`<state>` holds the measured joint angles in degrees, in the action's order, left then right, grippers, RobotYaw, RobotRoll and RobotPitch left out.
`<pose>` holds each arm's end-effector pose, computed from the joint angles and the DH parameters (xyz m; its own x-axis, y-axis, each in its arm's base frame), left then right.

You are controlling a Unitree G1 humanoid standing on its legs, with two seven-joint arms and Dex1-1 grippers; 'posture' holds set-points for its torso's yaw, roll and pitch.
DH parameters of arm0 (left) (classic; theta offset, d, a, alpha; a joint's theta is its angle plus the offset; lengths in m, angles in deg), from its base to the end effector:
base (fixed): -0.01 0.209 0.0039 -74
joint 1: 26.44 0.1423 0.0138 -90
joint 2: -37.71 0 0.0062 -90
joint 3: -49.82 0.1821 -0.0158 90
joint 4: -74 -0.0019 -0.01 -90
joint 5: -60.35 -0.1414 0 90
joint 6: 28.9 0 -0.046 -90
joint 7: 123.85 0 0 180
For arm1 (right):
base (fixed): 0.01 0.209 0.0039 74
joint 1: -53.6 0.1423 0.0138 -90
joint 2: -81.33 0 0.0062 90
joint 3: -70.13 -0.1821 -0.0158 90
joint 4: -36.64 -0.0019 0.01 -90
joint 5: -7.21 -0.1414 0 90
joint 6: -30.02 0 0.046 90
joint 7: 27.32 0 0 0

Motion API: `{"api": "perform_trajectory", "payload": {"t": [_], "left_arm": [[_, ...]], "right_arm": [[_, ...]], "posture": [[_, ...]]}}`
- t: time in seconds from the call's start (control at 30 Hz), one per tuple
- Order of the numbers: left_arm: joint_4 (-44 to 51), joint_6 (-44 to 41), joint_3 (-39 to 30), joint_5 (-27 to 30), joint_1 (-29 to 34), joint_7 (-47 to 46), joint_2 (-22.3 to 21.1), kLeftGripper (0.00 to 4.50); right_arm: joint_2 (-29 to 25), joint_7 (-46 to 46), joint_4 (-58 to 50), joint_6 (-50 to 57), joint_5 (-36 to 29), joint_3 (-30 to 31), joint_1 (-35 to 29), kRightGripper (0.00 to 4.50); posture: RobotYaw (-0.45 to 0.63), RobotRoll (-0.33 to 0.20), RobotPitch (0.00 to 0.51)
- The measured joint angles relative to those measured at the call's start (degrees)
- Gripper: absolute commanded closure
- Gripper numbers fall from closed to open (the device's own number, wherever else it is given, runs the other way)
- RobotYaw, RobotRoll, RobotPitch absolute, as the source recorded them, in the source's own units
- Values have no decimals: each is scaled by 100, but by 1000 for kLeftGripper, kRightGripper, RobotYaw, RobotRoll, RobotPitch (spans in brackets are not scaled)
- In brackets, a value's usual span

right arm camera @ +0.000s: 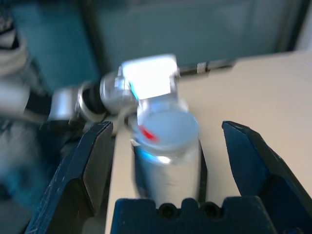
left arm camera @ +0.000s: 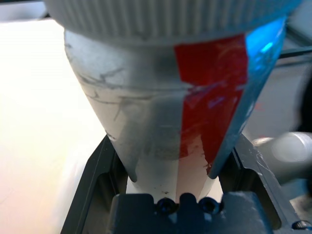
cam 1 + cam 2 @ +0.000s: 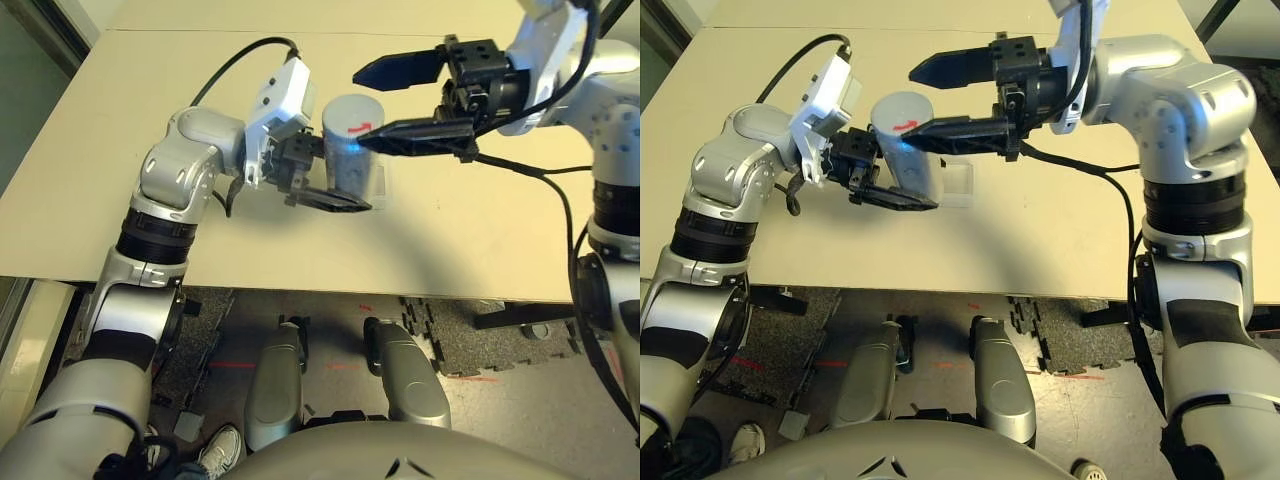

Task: Pour the medicine from the bottle into the box.

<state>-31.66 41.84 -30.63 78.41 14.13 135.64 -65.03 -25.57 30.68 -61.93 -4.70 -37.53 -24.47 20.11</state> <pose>0.3281 0.1747 0.2225 0.0679 -0.9682 -0.2407 0.9739 0.0120 0.2266 0.2747 -0.1748 0.3078 0.1325 0.9906 0.0333 -0.9823 0.1358 -0.1290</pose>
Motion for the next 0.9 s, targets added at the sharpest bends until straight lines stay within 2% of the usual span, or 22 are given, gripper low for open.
{"api": "perform_trajectory", "payload": {"t": [0.2, 0.43, 0.53, 0.9], "left_arm": [[-1095, 706, 0, -300, -36, -70, -59, 1789], [-1655, 1098, 3, -416, -220, -77, 135, 1789], [-1705, 1146, 3, -444, -243, -73, 169, 1789], [-1856, 1202, 3, -465, -379, -37, 280, 1789]], "right_arm": [[169, -746, -371, 70, -17, -27, -172, 0], [603, -1677, -64, -791, 1371, 906, -339, 0], [708, -1742, 13, -1027, 1681, 1097, -430, 0], [924, -1610, -69, -933, 1675, 1272, -449, 0]], "posture": [[-8, 0, 173], [-24, 0, 166], [-25, 0, 165], [-23, 0, 169]]}}
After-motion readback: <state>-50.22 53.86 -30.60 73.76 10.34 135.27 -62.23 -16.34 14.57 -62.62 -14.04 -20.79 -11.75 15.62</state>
